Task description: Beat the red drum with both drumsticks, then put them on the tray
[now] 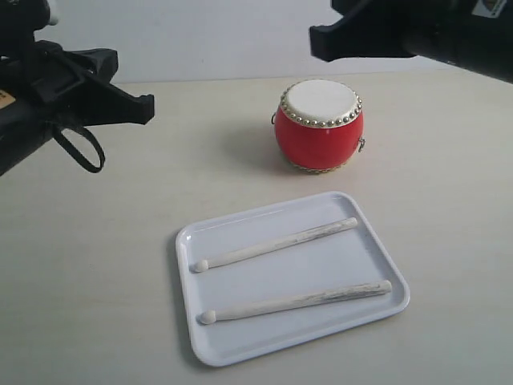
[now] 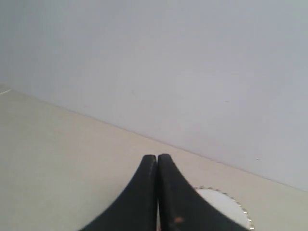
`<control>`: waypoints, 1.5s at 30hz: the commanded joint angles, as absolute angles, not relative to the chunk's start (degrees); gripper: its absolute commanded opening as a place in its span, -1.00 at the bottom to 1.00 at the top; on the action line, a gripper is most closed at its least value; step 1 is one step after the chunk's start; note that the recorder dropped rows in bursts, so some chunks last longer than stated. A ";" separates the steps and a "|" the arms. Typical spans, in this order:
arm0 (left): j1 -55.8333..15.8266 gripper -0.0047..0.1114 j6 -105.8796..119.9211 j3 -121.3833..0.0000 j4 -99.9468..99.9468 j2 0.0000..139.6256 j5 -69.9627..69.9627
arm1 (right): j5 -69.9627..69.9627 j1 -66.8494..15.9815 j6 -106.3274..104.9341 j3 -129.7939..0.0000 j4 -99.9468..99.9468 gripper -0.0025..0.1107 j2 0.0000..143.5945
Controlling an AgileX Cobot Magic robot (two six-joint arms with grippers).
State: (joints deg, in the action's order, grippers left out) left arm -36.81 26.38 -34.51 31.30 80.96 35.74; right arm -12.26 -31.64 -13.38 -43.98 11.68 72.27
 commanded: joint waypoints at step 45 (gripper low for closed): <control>-32.80 -0.92 31.41 -33.62 16.62 75.67 10.10 | -22.35 -24.70 -8.32 -43.09 15.68 -0.96 76.82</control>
State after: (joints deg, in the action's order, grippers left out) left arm -34.39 29.04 -33.79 16.89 78.24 14.55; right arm -21.63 -24.99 -8.35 -43.45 15.56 76.75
